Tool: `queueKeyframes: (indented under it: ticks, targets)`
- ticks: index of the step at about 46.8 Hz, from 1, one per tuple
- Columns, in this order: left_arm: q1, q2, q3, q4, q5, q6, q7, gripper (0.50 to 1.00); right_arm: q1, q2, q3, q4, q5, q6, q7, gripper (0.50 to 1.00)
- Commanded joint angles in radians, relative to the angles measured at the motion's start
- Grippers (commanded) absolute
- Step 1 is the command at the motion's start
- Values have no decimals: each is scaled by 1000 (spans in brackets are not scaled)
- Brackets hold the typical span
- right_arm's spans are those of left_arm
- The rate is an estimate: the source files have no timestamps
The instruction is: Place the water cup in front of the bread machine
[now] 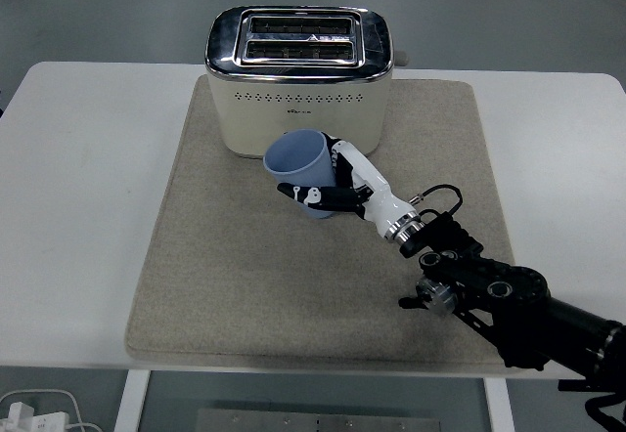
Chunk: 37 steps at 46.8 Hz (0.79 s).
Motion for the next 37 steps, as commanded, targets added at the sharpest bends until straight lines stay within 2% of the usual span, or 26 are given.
queueKeyframes:
  ticks: [1,4,6,14,18,37]
  targets:
    - [0,0,0,0,0,0,0,1000,-6,0,2,-1,0,0,0,788]
    - [0,0,0,0,0,0,-1,1000,-6,0,2,-1,0,-2,0,809]
    - [0,0,0,2,0,0,-1,1000,-7,0,2,-1,0,-2,0,840]
    - [0,0,0,2,0,0,-1,1000,-10,0,7,-1,0,0,0,864]
    - [0,0,0,2,-2,0,0,1000,-13,0,10,-1,0,-2,0,893]
    - [0,0,0,2,0,0,0,1000,-15,0,13,2,2,1,0,913]
